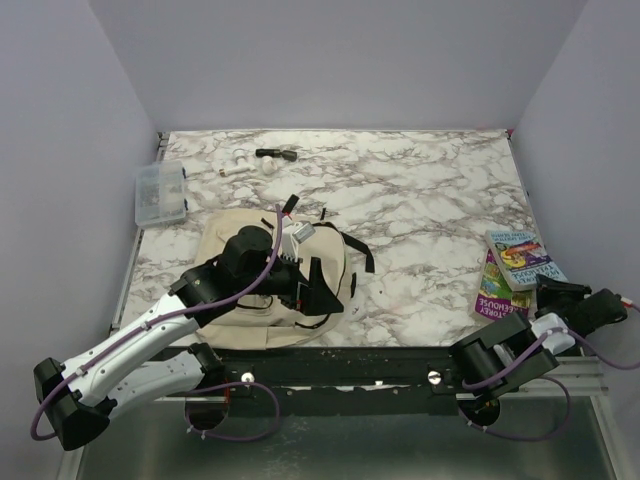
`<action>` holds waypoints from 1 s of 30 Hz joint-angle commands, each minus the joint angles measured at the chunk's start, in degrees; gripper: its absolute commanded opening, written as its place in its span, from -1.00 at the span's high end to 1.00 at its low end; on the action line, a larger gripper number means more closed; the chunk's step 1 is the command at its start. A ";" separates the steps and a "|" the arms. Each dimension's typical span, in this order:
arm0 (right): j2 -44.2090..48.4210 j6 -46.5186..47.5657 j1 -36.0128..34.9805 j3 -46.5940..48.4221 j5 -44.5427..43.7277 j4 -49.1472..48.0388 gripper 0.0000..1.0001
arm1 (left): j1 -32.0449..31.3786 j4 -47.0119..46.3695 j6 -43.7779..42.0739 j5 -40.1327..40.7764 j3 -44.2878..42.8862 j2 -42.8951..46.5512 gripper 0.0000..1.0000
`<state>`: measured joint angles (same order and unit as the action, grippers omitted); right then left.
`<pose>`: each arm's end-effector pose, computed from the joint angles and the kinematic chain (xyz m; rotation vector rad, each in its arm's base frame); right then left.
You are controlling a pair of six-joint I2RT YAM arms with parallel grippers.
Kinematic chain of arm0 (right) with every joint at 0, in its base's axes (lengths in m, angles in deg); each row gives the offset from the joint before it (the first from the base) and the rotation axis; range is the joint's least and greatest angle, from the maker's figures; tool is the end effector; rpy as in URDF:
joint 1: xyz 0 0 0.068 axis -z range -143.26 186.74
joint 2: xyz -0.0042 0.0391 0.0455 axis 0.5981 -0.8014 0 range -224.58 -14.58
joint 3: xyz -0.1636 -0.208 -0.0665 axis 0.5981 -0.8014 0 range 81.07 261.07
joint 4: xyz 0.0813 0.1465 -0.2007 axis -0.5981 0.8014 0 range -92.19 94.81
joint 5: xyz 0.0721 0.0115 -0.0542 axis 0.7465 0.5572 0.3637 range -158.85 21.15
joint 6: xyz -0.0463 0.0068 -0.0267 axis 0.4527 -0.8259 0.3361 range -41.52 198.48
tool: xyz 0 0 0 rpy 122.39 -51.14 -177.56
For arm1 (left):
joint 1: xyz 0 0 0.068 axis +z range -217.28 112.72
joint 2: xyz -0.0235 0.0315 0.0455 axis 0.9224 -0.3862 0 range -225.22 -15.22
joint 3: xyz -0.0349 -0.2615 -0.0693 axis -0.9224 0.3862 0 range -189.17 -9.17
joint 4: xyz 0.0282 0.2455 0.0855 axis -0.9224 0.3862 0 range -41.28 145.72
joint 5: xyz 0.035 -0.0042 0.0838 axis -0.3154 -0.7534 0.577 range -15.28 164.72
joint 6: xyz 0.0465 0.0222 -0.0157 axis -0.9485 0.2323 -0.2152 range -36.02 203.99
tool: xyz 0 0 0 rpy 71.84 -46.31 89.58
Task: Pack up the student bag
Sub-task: Pick up the book from the center of the board.
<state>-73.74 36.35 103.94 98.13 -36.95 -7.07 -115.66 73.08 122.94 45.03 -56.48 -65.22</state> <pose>0.0907 -0.1676 0.1575 1.5483 1.4644 0.3614 0.1138 -0.1548 0.3164 0.5578 2.2491 -1.4051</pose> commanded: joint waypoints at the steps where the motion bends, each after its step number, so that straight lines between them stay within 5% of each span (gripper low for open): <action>1: 1.33 0.49 0.08 3.73 7.51 -2.67 0.70 | 0.23 1.38 0.02 2.13 -1.08 0.14 -0.97; 5: 2.06 -0.72 -3.89 7.46 8.01 -1.19 0.99 | 0.30 2.04 0.79 4.15 -0.64 1.23 -0.97; 16: -2.04 -11.14 -37.39 19.15 2.98 -2.61 0.99 | 1.49 6.51 3.26 17.39 0.17 9.29 -0.97; 30: -15.12 -32.64 -76.99 27.10 25.66 -22.19 0.99 | 14.44 11.29 4.74 24.79 -2.90 17.80 -0.97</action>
<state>-87.99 12.07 34.82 123.33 -20.77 -18.66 -104.82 81.56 127.45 66.32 -57.09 -48.19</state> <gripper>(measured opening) 0.179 0.985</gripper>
